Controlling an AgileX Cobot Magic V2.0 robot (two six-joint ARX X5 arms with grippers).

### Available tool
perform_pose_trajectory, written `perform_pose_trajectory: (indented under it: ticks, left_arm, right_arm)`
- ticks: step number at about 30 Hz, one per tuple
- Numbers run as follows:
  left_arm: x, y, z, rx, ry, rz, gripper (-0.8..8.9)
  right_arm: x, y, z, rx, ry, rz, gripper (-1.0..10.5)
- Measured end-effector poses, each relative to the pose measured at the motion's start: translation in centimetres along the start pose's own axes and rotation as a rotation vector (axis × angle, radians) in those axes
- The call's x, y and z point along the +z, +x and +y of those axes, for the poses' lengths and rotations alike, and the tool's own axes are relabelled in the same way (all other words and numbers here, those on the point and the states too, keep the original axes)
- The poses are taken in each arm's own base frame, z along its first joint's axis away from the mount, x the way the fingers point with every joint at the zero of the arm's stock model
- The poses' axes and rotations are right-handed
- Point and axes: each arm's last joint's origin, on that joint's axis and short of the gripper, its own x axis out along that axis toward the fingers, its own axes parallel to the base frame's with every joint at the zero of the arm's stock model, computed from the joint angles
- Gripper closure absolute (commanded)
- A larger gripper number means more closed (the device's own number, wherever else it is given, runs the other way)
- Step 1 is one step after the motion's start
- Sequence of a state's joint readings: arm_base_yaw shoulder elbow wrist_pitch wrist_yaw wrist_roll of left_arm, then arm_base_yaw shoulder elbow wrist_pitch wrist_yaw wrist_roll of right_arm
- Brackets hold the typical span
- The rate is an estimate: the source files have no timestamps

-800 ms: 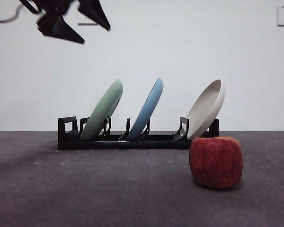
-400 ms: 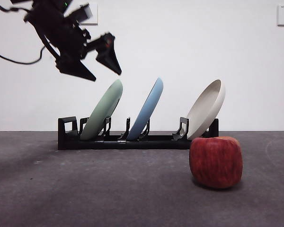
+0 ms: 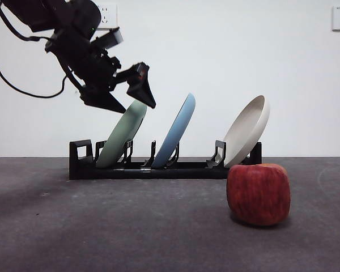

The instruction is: Take the green plate from the plate rack,put the plate on the table,take the apple from the table,put the apple in the plate

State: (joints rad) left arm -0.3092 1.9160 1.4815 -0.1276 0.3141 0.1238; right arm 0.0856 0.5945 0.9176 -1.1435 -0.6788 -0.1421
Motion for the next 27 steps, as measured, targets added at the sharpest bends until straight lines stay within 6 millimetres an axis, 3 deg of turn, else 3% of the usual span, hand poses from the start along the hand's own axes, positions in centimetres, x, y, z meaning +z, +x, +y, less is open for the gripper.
perform_pose_trajectory:
  ticks: [2, 6, 8, 10, 27]
  left_arm:
    - [-0.2, 0.24, 0.04, 0.006, -0.002, 0.008, 3.14]
    - [-0.16, 0.23, 0.02, 0.005, 0.006, 0.005, 6.75]
    - [-0.17, 0.23, 0.01, 0.003, 0.006, 0.006, 7.82]
    - [-0.17, 0.23, 0.01, 0.002, 0.006, 0.006, 8.19]
    - [-0.17, 0.2, -0.05, -0.038, 0.004, 0.003, 8.2]
  right_arm:
    - [0.0, 0.0, 0.0, 0.0, 0.0, 0.0, 2.6]
    - [0.01, 0.0, 0.0, -0.001, -0.001, -0.001, 2.6]
    - [0.04, 0.0, -0.01, -0.001, -0.003, -0.003, 2.6]
    - [0.06, 0.0, -0.01, -0.001, -0.004, -0.005, 2.6]
    - [0.06, 0.0, -0.01, -0.002, -0.004, -0.005, 2.6]
